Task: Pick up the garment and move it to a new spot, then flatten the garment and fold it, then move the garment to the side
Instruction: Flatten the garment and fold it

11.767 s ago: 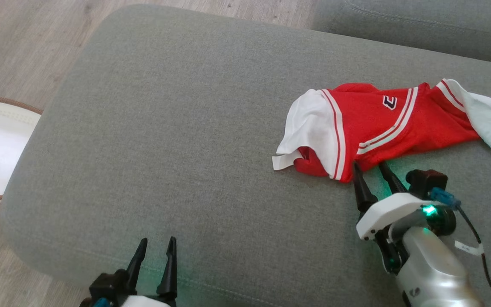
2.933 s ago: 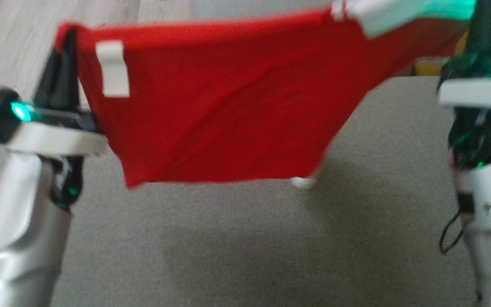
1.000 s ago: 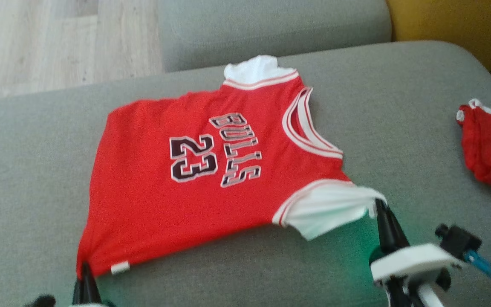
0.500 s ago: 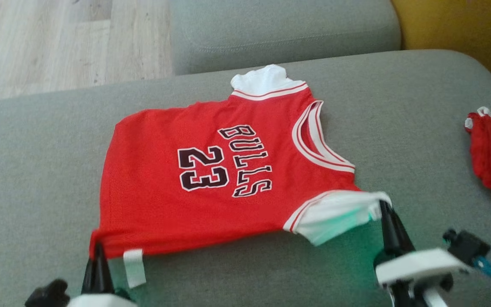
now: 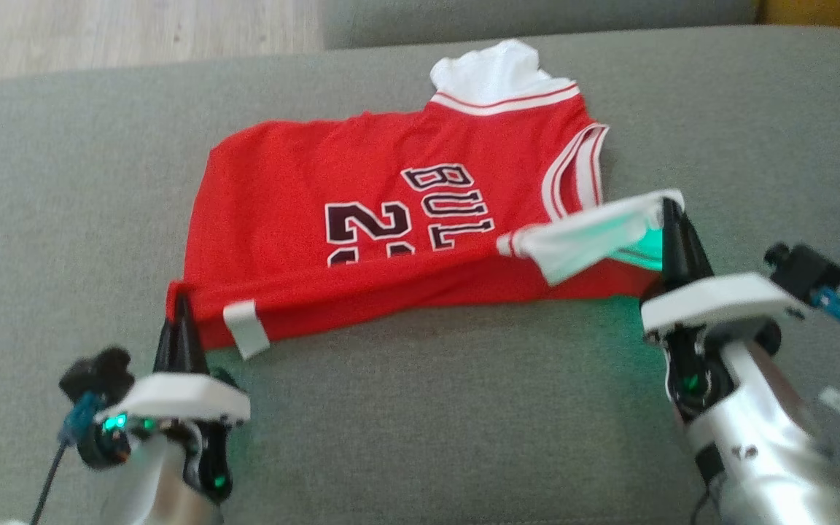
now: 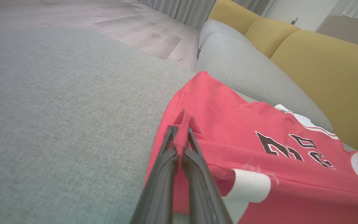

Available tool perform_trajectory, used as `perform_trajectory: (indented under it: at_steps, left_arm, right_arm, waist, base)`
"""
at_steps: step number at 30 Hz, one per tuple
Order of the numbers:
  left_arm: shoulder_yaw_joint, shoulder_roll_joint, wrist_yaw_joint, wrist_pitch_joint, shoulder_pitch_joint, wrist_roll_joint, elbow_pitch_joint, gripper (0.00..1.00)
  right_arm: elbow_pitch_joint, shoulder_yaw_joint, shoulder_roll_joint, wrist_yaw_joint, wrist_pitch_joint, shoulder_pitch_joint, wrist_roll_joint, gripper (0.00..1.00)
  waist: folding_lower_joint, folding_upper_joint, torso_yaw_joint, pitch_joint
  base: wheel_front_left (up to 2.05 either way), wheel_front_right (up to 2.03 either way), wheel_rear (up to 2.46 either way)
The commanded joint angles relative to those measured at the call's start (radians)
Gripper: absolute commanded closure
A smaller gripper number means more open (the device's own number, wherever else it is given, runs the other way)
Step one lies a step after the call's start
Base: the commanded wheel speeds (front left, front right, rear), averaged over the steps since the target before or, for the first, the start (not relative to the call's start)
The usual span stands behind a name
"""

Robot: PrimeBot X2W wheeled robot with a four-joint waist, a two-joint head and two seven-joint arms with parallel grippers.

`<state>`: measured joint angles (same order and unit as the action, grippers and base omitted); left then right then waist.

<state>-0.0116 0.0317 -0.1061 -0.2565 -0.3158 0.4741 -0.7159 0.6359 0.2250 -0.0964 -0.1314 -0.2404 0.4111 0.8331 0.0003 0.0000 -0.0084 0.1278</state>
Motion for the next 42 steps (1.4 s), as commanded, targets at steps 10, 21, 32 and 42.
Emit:
perform_trajectory:
  at_steps: [10,21,32,42]
  left_arm:
    - [-0.003,0.019,0.041,-0.005,-0.183,-0.068,-0.073,0.58]
    - [0.032,0.019,0.097,-0.005,-0.005,-0.293,0.153,0.0]
    - [-0.012,0.019,0.099,-0.005,0.275,-0.34,0.252,0.0]
    - [-0.051,0.019,0.124,-0.005,0.376,-0.306,0.316,0.0]
  right_arm:
    - [0.158,0.019,0.029,0.001,-0.02,0.226,-0.102,0.0]
    - [-0.058,-0.097,0.038,0.001,-0.021,0.065,-0.568,0.0]
    - [-0.122,-0.123,0.046,0.001,-0.021,-0.222,-0.665,0.0]
    - [-0.141,-0.144,0.046,0.001,-0.021,-0.333,-0.656,0.0]
  waist:
    - [-0.0003,0.0,0.039,0.082]
    - [-0.0003,0.0,0.039,0.026]
    - [-0.0003,0.0,0.041,-0.115]
    - [-0.0003,0.0,0.033,-0.159]
  base:
    - [0.0,0.0,0.0]
    - [0.0,0.0,0.0]
    - [0.0,0.0,0.0]
    - [0.0,0.0,0.0]
